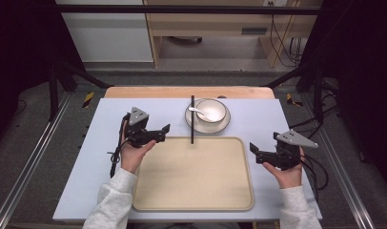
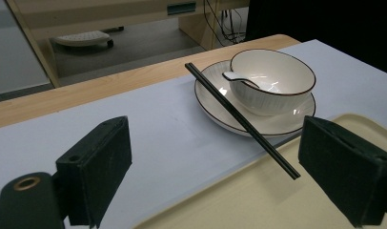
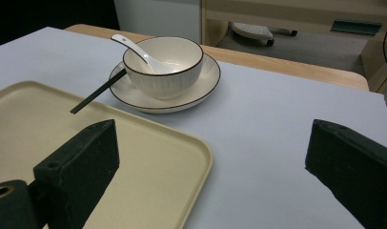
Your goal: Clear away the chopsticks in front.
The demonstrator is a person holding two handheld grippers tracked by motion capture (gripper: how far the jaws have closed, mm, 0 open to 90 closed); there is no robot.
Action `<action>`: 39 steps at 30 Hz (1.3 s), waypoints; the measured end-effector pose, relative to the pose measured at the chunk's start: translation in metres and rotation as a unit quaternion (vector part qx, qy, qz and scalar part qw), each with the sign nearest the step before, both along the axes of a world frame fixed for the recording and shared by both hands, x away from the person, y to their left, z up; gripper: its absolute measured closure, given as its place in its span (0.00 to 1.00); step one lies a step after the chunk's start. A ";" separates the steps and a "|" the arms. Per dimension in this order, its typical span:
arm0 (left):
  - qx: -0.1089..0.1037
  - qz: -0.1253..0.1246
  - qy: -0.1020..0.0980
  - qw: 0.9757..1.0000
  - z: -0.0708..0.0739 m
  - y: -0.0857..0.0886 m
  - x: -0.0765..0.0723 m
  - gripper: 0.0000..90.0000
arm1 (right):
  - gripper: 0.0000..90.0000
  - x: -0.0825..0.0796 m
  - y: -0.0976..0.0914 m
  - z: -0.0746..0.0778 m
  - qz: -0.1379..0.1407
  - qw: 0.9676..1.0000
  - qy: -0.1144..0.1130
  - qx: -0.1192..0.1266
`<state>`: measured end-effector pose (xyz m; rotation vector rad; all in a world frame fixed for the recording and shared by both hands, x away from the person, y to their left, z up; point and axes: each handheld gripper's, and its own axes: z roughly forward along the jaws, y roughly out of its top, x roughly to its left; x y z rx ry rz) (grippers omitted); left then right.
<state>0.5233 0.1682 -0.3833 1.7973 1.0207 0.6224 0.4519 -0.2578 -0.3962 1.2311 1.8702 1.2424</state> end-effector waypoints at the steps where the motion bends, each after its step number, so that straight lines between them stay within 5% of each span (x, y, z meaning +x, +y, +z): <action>1: -0.001 -0.002 0.002 1.000 -0.001 -0.002 0.001 0.12 | 0.05 0.000 0.000 0.000 0.000 1.000 -0.001 0.001; 36: 0.013 -0.010 0.026 1.000 -0.030 -0.069 0.065 0.23 | 0.05 0.003 0.002 -0.002 0.001 1.000 0.005 0.000; 39: 0.029 -0.010 0.030 0.999 -0.033 -0.072 0.070 0.22 | 0.05 0.003 0.002 -0.002 0.001 1.000 0.006 -0.005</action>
